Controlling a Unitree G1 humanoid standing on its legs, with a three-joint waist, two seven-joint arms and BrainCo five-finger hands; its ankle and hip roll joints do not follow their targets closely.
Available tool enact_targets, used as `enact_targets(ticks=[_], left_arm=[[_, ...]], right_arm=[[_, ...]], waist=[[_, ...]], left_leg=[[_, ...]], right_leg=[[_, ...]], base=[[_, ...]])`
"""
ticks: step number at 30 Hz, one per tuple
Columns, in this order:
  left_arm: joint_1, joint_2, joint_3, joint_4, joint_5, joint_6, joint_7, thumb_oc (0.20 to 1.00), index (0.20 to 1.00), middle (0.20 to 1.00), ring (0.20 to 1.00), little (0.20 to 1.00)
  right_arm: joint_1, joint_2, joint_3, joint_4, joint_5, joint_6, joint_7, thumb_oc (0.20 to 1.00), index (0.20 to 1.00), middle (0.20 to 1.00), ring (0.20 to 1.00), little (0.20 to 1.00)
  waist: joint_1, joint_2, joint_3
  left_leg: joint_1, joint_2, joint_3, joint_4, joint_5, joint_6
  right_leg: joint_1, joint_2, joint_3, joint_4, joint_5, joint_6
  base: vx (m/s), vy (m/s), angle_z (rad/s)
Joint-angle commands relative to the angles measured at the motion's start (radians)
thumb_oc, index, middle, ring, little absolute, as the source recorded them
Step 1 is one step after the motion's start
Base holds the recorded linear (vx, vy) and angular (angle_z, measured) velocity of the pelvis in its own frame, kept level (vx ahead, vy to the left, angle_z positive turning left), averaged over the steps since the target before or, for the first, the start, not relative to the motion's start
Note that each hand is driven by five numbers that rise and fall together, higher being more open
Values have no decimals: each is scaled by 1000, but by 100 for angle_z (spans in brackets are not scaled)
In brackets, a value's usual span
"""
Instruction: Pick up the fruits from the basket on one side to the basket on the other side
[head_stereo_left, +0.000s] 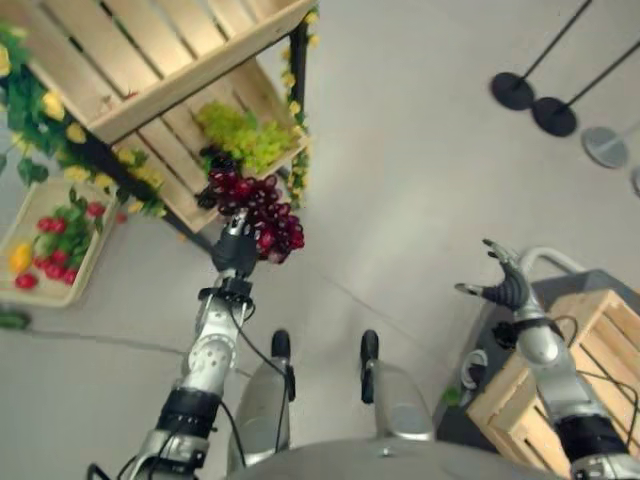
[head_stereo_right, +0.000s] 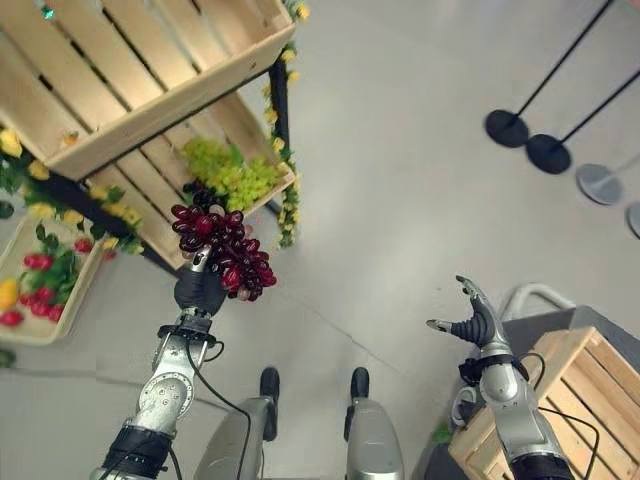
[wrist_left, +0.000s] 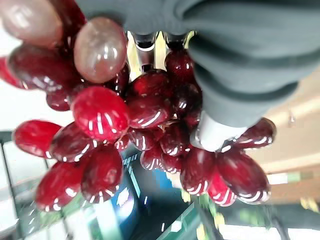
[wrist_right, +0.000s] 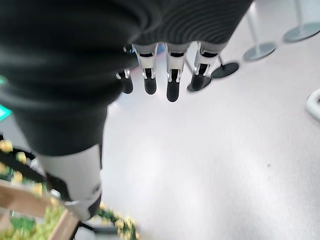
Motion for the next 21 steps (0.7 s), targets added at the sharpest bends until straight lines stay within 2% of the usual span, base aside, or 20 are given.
enact_targets(ticks=[1, 3, 12, 13, 15, 16, 19, 21], left_arm=[[-110, -12, -6, -77, 18, -50, -27, 200, 200, 200, 200, 200], [-122, -11, 2, -73, 21, -65, -11, 200, 200, 200, 200, 200], [-161, -19, 46, -20, 6, -98, 30, 200, 200, 200, 200, 200], [-199, -21, 76, 25, -2, -129, 64, 200, 200, 200, 200, 200], [-217, -19, 83, 44, -1, -141, 75, 200, 200, 200, 200, 200], [-267, -3, 103, 89, 1, -165, 105, 200, 200, 200, 200, 200], [-317, 15, 125, 139, 8, -179, 123, 200, 200, 200, 200, 200], [-418, 68, 159, 228, 29, -215, 176, 200, 200, 200, 200, 200]], right_arm=[[-34, -45, -58, -33, 24, -30, -54, 1000, 1000, 1000, 1000, 1000], [-39, -43, -70, -46, 31, -31, -61, 1000, 1000, 1000, 1000, 1000], [-40, -18, -93, -60, 59, -40, -86, 1000, 1000, 1000, 1000, 1000], [-42, -9, -92, -63, 66, -42, -98, 1000, 1000, 1000, 1000, 1000], [-46, -6, -89, -58, 71, -43, -99, 1000, 1000, 1000, 1000, 1000], [-54, -4, -76, -66, 83, -48, -99, 1000, 1000, 1000, 1000, 1000], [-64, -1, -65, -63, 90, -51, -99, 1000, 1000, 1000, 1000, 1000], [-77, 4, -38, -59, 116, -56, -96, 1000, 1000, 1000, 1000, 1000]], waist=[[-13, 8, 9], [-11, 9, 22], [-11, -11, 45], [-14, -27, 51], [-16, -32, 52], [-22, -47, 53], [-30, -62, 49], [-44, -92, 46]], left_leg=[[31, 23, -83, 44, -65, -43], [-3, 27, -98, 44, -54, -45], [-74, 31, -117, 59, -44, -46], [-94, 36, -117, 62, -42, -47], [-101, 37, -117, 64, -42, -48], [-113, 40, -117, 66, -41, -48], [-125, 44, -115, 70, -43, -48], [-140, 54, -108, 84, -51, -49]], right_leg=[[3, -45, -49, 35, -17, 62], [-32, -52, -82, 75, -30, 58], [-90, -46, -107, 112, -42, 50], [-104, -42, -109, 105, -39, 50], [-109, -41, -108, 103, -37, 49], [-122, -35, -102, 100, -33, 48], [-133, -31, -94, 97, -30, 47], [-145, -20, -84, 94, -25, 48]], base=[[-49, -141, 45], [-24, -65, 61], [4, -25, 9], [9, -20, 6], [5, -10, 3], [2, -2, 5], [5, -2, -2], [13, -14, -5]])
